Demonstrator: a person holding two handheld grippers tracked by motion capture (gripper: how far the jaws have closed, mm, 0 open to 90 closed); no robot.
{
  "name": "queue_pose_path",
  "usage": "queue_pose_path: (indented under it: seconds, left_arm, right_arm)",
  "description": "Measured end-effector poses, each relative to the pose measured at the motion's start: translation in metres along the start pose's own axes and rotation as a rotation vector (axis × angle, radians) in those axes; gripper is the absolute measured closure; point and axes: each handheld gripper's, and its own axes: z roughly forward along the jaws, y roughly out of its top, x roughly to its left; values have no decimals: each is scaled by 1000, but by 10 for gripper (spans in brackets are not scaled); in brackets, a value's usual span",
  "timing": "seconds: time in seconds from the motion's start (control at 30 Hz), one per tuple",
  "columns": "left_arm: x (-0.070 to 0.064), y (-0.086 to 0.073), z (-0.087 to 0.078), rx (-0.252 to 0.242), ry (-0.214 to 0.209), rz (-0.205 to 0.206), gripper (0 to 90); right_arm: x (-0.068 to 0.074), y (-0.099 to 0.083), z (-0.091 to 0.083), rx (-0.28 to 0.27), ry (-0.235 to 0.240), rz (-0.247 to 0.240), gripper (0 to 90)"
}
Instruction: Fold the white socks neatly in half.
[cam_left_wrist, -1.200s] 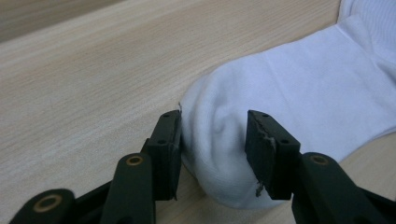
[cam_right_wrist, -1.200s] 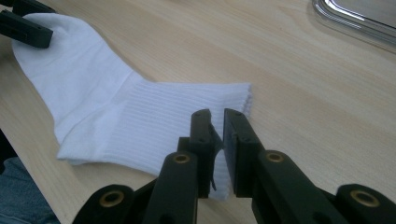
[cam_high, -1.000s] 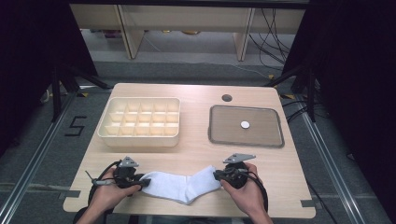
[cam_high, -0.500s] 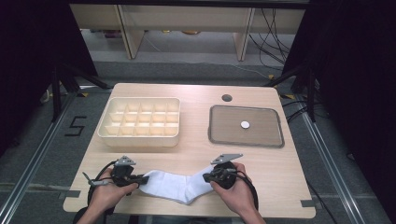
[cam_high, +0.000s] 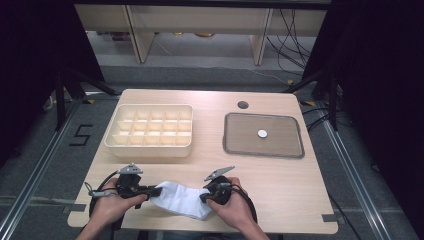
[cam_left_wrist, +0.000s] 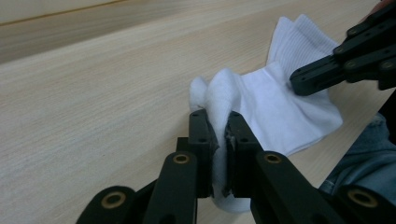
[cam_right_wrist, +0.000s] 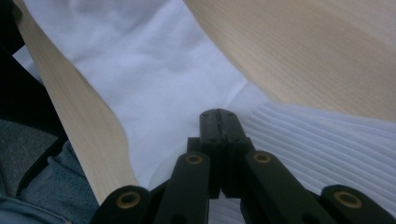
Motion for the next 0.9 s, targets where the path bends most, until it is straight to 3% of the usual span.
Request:
queue_pose_path:
  seconds: [0.03, 0.47, 0.6, 0.7, 0.9]
  left_arm:
    - [0, 0, 0, 0, 0, 0, 826]
    - [-13, 15, -1, -62, -63, 10, 828]
    - [-16, 19, -2, -60, -60, 19, 830]
    - [-17, 20, -1, -68, -91, 12, 830]
    - [-19, 23, -1, -73, -106, 14, 831]
  right_arm:
    - [1, -1, 1, 11, -4, 18, 900]
    - [1, -3, 7, -2, 9, 25, 900]
    - [3, -1, 10, -7, 13, 25, 900]
    - [3, -1, 10, -8, 17, 27, 900]
    - [5, 0, 14, -20, 21, 32, 900]
